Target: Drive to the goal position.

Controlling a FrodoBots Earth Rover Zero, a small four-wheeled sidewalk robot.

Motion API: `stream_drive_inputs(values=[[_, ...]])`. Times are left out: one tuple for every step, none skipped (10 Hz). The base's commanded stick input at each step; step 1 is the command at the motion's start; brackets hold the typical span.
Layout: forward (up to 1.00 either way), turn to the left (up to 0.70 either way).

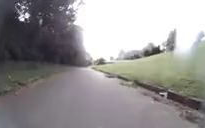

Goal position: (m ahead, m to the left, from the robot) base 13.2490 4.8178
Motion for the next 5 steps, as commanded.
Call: stream_drive_inputs(values=[[1.00,0.00],[1.00,0.00],[1.00,0.00],[1.00,0.00],[1.00,0.00]])
